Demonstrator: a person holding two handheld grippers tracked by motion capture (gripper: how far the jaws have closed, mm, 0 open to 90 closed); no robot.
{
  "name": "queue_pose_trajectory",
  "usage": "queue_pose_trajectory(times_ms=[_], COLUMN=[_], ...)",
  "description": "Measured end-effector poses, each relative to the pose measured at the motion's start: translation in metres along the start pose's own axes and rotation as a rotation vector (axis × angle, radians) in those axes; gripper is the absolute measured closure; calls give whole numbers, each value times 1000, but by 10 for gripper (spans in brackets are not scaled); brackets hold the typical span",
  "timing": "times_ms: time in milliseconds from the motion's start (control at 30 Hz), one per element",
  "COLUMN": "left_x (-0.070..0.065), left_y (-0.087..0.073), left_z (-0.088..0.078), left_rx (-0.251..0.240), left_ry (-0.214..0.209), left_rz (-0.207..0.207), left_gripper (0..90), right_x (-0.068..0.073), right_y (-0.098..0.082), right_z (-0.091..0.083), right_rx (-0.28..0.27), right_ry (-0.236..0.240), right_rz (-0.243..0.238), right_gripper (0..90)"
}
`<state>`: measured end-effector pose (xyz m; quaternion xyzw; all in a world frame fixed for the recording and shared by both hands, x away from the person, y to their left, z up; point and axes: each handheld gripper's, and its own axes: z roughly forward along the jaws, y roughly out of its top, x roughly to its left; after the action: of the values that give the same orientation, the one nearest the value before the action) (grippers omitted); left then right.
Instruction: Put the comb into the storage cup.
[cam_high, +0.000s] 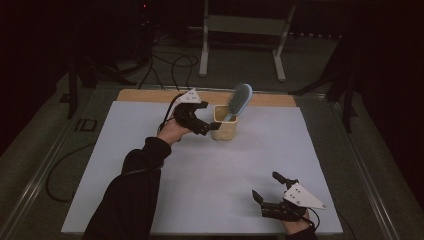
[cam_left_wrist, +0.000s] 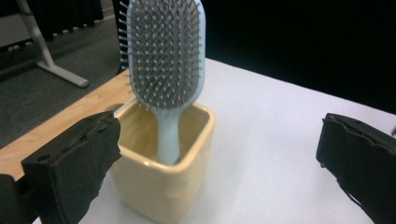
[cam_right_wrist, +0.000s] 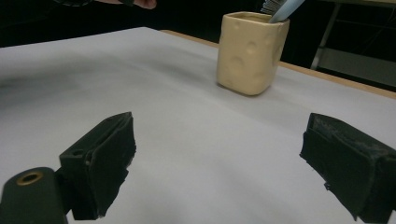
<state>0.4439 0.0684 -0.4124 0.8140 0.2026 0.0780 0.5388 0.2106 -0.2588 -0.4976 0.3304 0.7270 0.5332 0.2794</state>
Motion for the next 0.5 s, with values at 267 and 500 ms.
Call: queue_pose_trajectory(times_ms=[267, 500], left_x=[-1, -4], left_y=[-6, -12], left_z=[-14, -27], left_rx=[0, 8], left_ry=[2, 9], left_rz=[5, 6], left_gripper=[0, 0], right_x=[0, 1], right_y=[0, 1], right_z=[-1, -1], right_rx=[0, 1], right_ry=[2, -1], right_rz=[-7, -10], right_gripper=[94, 94])
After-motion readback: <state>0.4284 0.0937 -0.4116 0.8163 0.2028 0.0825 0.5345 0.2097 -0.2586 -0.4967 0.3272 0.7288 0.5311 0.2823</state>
